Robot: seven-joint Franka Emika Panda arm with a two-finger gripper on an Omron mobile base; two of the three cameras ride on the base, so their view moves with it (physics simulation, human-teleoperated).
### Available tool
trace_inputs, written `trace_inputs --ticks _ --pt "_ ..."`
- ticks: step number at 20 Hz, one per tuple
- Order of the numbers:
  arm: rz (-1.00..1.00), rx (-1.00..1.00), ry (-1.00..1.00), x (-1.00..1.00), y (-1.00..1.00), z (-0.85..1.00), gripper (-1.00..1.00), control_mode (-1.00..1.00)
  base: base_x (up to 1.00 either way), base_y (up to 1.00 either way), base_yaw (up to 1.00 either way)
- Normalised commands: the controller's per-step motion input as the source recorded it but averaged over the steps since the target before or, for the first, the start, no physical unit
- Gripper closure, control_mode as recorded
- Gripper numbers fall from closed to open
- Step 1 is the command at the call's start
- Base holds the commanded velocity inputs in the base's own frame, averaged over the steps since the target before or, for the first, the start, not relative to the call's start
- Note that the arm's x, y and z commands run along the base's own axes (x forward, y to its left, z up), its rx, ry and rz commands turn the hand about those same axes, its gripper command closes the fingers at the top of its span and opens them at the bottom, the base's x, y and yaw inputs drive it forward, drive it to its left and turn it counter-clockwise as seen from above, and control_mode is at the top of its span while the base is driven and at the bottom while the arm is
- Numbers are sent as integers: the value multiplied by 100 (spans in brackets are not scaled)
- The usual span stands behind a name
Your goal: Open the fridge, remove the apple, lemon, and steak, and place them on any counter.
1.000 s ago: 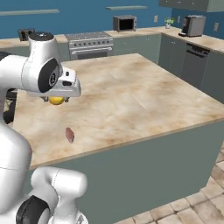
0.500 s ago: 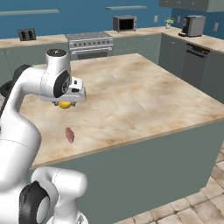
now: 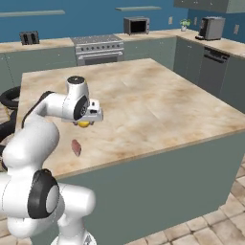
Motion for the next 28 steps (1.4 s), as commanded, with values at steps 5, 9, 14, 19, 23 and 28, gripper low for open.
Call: trace_inputs --ticks 5,9,14,19,23,28 --pt "0 -5 1 33 -2 -77 100 -100 0 0 0" --pt "0 -5 0 17 -7 -68 100 -100 0 0 0" --pt "0 -4 0 15 -3 -62 100 -100 0 0 0" --pt "0 -1 1 10 -2 -43 100 -100 0 0 0" --pt "0 0 5 3 -8 -17 100 -100 0 0 0" --pt "0 0 4 4 -9 -15 100 -100 0 0 0"
